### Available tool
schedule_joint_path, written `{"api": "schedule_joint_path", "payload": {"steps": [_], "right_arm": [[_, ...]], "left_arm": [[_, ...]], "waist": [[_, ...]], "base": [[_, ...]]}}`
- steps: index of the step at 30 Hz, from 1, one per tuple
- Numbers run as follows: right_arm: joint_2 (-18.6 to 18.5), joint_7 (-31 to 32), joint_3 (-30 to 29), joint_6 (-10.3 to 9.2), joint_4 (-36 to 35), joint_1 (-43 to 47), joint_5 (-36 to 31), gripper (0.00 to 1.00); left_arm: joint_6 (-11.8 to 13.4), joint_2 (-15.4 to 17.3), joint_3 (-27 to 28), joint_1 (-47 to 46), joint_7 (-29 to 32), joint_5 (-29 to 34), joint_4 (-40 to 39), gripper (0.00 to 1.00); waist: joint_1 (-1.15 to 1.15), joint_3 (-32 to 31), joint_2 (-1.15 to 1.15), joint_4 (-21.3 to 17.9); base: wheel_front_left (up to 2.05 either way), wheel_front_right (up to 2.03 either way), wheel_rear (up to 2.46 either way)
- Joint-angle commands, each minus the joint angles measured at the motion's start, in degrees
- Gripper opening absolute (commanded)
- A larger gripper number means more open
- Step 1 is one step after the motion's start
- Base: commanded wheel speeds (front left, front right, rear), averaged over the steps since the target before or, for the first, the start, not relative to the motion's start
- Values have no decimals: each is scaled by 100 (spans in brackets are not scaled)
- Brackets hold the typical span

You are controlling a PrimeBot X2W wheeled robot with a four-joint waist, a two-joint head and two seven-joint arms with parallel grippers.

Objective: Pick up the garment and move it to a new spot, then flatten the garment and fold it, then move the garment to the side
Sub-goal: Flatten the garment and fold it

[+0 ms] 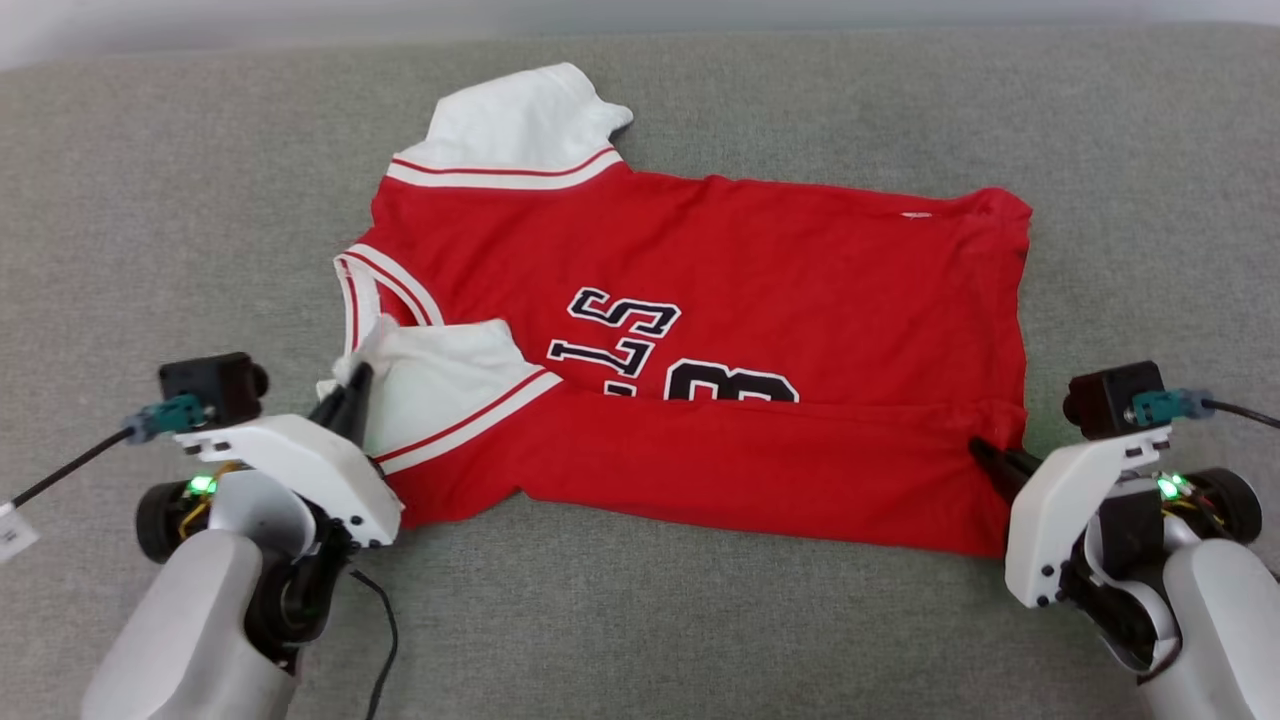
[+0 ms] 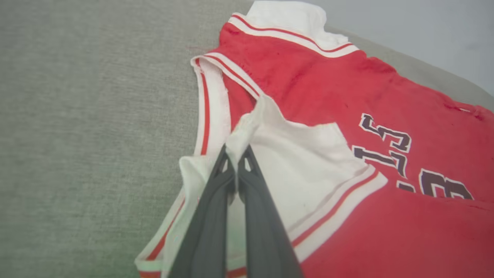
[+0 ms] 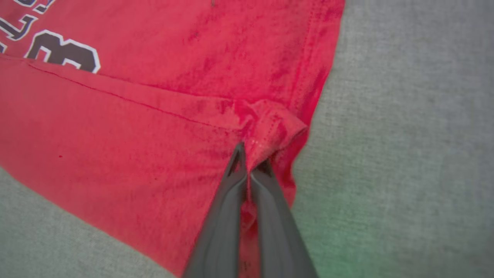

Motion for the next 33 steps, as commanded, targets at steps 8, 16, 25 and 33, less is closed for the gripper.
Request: {"api": "schedule_joint_path", "payload": {"steps": [8, 16, 25, 33], "right_arm": [[-88, -790, 407, -7, 671, -223, 144, 100], [-87, -2380, 317, -4, 182, 92, 230, 100], [158, -3233, -371, -4, -779, 625, -339, 100], [623, -3062, -690, -4, -1655, 1023, -722, 100]], "left_arm": [[-546, -206, -122, -515, 61, -245, 1120, 100], [-646, -42, 28, -390, -286, -250, 1278, 100], [-354, 657, -88, 136, 755, -278, 163, 100], [88, 1379, -121, 673, 2277, -627, -784, 100]], "waist": [[-1, 40, 0, -61], [-1, -364, 0, -152], [-1, -839, 0, -191], [-1, -714, 0, -362]], "base": [[0, 0, 0], [0, 0, 0], [0, 0, 0], [0, 0, 0]]}}
